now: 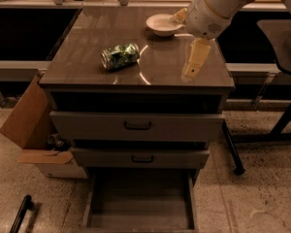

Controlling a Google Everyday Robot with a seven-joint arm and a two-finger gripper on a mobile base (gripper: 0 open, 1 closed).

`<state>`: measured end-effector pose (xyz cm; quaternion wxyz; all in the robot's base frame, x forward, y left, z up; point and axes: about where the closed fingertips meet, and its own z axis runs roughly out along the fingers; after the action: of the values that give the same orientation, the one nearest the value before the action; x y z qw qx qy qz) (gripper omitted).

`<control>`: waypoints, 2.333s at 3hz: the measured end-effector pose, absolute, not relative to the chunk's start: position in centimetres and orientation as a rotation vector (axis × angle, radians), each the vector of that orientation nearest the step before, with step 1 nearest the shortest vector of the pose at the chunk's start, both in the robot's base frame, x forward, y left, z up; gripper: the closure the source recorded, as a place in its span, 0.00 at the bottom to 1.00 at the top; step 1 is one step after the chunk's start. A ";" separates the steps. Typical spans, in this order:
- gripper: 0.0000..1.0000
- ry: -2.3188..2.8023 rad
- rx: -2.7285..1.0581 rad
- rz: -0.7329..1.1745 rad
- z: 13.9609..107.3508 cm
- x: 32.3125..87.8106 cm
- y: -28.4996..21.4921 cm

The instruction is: Place green can into bottom drawer

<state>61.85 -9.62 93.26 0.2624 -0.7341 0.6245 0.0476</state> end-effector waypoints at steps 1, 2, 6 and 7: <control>0.00 1.658 -2.048 0.121 92.4 64.7 -6.1; 0.00 1.655 -2.075 0.129 91.6 66.3 -3.6; 0.00 1.620 -2.191 0.178 87.8 70.2 4.1; 0.00 1.628 -2.206 0.225 86.8 70.5 4.9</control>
Offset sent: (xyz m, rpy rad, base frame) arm 0.0634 0.0869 -0.0195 -0.0619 0.0282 0.0762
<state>70.52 4.89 86.83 0.1939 -0.7867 0.5806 0.0801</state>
